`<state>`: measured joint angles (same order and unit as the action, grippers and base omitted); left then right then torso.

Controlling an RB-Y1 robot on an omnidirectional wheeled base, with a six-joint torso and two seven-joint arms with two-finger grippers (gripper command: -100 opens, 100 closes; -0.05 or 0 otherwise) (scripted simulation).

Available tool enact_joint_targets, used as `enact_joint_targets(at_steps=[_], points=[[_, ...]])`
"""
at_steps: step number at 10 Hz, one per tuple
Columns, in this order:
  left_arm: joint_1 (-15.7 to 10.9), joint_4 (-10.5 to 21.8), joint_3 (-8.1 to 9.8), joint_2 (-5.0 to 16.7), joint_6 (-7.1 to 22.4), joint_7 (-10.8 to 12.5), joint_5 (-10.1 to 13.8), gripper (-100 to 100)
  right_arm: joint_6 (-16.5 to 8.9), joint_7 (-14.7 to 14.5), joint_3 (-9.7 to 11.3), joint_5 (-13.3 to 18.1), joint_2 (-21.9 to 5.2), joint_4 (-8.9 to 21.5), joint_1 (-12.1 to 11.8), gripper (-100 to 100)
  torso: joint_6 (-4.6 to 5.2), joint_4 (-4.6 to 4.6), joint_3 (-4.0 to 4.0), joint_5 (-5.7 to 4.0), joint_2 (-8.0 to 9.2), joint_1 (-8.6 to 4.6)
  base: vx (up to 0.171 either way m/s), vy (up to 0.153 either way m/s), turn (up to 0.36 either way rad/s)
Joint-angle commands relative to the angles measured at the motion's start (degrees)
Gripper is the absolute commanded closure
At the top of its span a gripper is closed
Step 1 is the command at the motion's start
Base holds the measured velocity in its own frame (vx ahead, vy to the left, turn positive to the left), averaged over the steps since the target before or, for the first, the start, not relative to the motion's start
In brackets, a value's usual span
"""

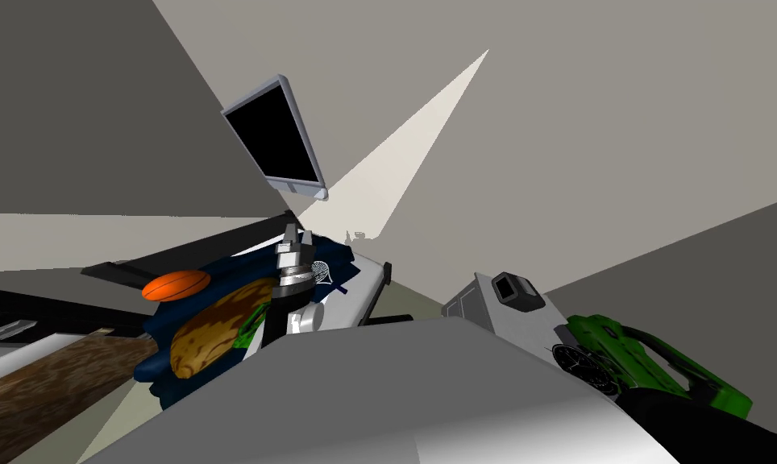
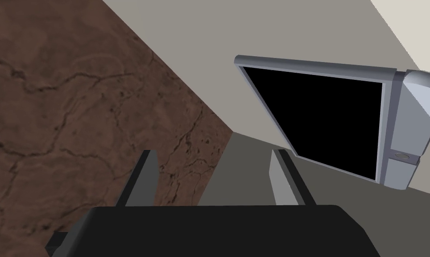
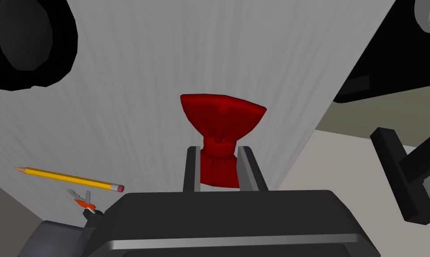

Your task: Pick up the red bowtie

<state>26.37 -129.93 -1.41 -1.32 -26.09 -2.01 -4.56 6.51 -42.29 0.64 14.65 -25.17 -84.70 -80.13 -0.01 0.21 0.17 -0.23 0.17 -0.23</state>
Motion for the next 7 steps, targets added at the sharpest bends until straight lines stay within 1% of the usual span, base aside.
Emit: enact_joint_targets(at_steps=[1,2,3,5,6,7], points=[[0.0,0.0,0.0,0.0,0.0,0.0,0.0,0,0.0,0.0,0.0,0.0,0.0,0.0,0.0,100,0.0,0.0,0.0,0.0,0.0,0.0,0.0,0.0,0.0],[0.0,0.0,0.0,0.0,0.0,0.0,0.0,0,0.0,0.0,0.0,0.0,0.0,0.0,0.0,0,0.0,0.0,0.0,0.0,0.0,-0.01,0.0,0.0,0.0],[0.0,0.0,0.0,0.0,0.0,0.0,0.0,0,0.0,-0.5,-0.3,-0.2,-0.1,-1.9,-2.0,100,0.0,0.0,0.0,0.0,0.0,-0.01,0.025,0.001,-0.056],[0.0,0.0,0.0,0.0,0.0,0.0,0.0,0,0.2,-0.9,-0.6,-0.4,-0.3,-4.0,-4.4,100,0.03,-0.04,-0.08,0.03,-0.12,0.06,0.038,0.004,-0.05],[0.0,0.0,0.0,0.0,0.0,0.0,0.0,0,0.2,-0.7,-0.5,-0.4,-0.3,-3.1,-3.6,100,0.02,-0.05,-0.09,0.03,-0.14,0.06,0.015,0.002,-0.01],[0.0,0.0,0.0,0.0,0.0,0.0,0.0,0,0.2,-0.8,-0.5,-0.4,-0.3,-3.2,-3.7,0,-0.01,-0.03,-0.06,0.01,-0.1,0.03,0.0,0.0,0.0]])
